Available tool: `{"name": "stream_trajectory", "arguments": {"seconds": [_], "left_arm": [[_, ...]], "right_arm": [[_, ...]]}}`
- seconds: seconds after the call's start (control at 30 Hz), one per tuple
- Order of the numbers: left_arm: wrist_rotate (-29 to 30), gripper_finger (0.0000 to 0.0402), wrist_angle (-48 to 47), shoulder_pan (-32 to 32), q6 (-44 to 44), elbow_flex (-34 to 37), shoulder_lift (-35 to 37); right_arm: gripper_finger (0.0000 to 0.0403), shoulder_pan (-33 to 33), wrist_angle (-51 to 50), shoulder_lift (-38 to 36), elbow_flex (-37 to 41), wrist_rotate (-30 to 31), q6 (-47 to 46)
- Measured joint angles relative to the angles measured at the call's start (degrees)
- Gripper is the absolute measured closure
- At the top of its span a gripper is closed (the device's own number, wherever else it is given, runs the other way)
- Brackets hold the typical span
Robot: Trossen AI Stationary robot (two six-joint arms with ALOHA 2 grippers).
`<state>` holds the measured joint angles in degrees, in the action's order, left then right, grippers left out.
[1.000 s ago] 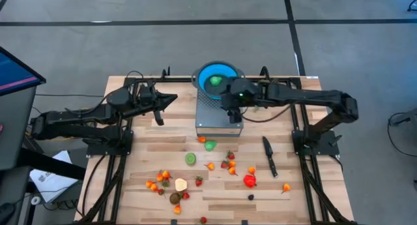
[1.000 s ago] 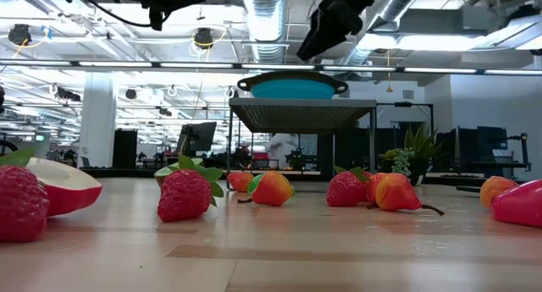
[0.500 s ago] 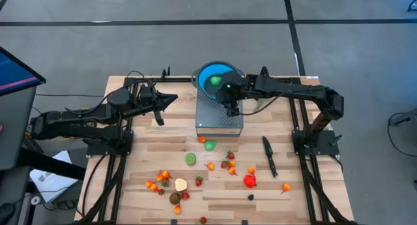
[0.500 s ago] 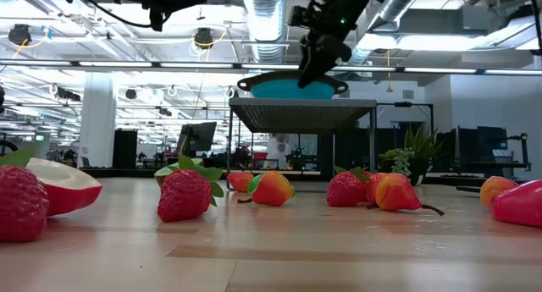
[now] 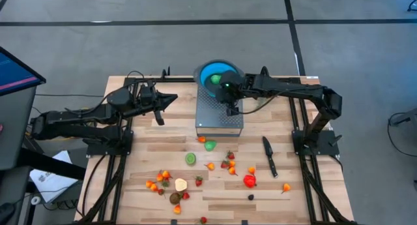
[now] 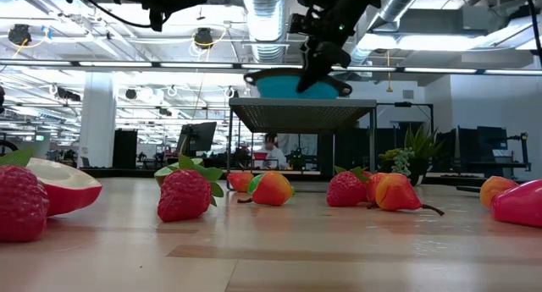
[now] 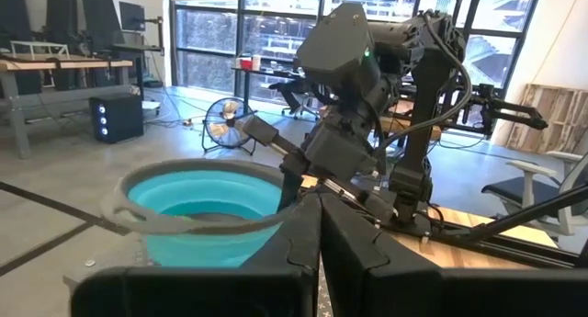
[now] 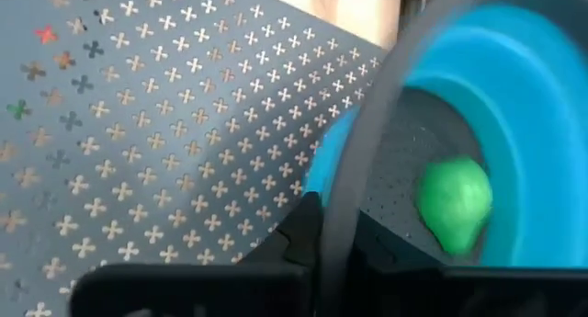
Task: Pick & Place Fruit
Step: Adjust the strainer bowl on the shelf
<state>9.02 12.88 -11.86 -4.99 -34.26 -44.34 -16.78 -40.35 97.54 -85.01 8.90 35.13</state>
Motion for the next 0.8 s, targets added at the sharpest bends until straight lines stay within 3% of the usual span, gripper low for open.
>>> {"name": "stream_trajectory", "arguments": {"seconds": [0.33, 0.57, 0.8], "left_arm": [[-0.01, 0.04, 0.0, 0.0, 0.0, 0.0, 0.0], [-0.02, 0.04, 0.02, 0.0, 0.0, 0.0, 0.0], [-0.03, 0.04, 0.02, 0.0, -0.31, 0.0, 0.0]], "right_arm": [[0.0399, 0.84, -0.16, 0.0, 0.0, 0.73, 0.65], [0.0401, 4.29, -1.4, 0.0, 0.0, 5.92, 0.88], [0.0401, 8.25, -3.47, -1.72, -0.69, 6.37, -0.06]]}}
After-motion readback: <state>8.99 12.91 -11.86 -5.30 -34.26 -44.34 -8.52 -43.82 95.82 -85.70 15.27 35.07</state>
